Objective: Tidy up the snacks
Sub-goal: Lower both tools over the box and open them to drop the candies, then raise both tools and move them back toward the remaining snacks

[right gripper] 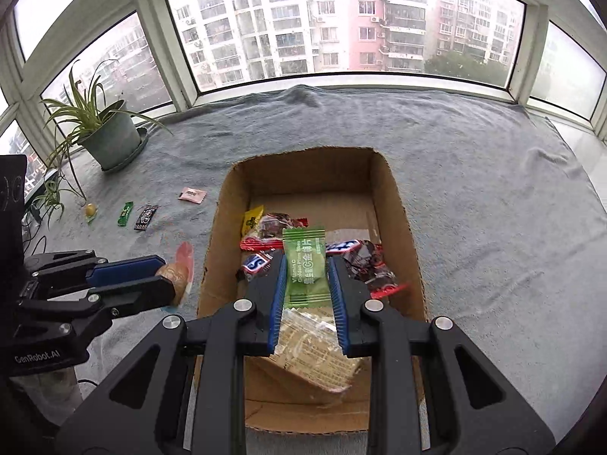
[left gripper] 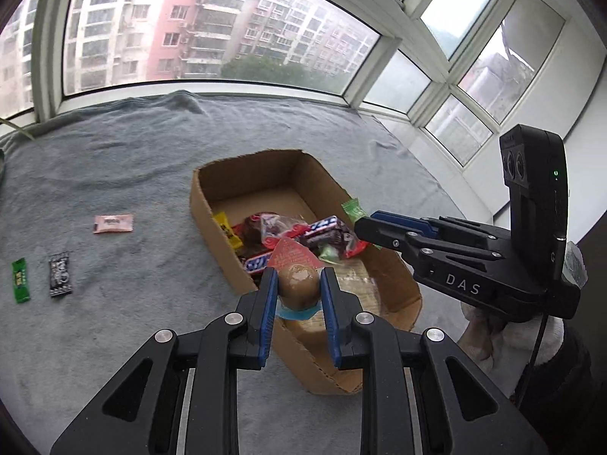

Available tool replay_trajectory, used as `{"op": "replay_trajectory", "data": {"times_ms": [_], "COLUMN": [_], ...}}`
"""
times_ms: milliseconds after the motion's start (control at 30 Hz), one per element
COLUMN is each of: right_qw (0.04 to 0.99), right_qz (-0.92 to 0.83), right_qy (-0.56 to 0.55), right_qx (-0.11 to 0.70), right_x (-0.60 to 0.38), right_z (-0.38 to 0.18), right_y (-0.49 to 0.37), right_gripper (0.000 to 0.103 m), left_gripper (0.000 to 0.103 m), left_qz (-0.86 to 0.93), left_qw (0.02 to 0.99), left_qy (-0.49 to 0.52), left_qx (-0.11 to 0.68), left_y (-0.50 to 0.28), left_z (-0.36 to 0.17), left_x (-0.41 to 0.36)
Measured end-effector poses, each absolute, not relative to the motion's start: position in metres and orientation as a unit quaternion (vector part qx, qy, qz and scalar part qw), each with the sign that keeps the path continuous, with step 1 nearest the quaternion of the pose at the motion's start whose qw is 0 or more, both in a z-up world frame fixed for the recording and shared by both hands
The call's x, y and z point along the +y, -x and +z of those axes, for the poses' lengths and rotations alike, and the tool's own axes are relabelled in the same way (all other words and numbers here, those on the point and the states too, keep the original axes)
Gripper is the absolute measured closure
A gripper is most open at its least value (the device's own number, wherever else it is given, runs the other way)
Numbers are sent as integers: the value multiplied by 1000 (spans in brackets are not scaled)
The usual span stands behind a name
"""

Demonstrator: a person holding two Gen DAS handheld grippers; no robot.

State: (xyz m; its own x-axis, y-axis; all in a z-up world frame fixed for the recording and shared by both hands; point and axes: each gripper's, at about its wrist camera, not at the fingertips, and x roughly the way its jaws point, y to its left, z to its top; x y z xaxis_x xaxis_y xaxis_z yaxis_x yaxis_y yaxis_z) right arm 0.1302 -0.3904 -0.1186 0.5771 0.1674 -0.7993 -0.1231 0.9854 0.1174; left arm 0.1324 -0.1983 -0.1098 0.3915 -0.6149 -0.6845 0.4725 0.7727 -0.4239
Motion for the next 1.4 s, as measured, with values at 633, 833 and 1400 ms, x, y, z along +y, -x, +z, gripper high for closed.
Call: {"op": "replay_trajectory", "data": {"times_ms": [633, 833, 1400], "right_qw": [889, 890, 894], "right_qz": [47, 45, 110], "right_qy": [-55, -58, -41], "right_qx": [452, 450, 432], "right_x": [-412, -410, -346], "right_z": [-126, -121, -102], "right_y": [-119, -122, -153], "right_gripper": [29, 28, 28], "left_gripper": [71, 71, 71], "left_qz": [-351, -345, -227], "left_qw": [810, 817, 854], "left_qy": [28, 26, 103], "left_qx": [468, 461, 457], "left_y": [-110, -108, -133], "left_z": [-117, -115, -122], "left_x": [-242, -238, -128]}}
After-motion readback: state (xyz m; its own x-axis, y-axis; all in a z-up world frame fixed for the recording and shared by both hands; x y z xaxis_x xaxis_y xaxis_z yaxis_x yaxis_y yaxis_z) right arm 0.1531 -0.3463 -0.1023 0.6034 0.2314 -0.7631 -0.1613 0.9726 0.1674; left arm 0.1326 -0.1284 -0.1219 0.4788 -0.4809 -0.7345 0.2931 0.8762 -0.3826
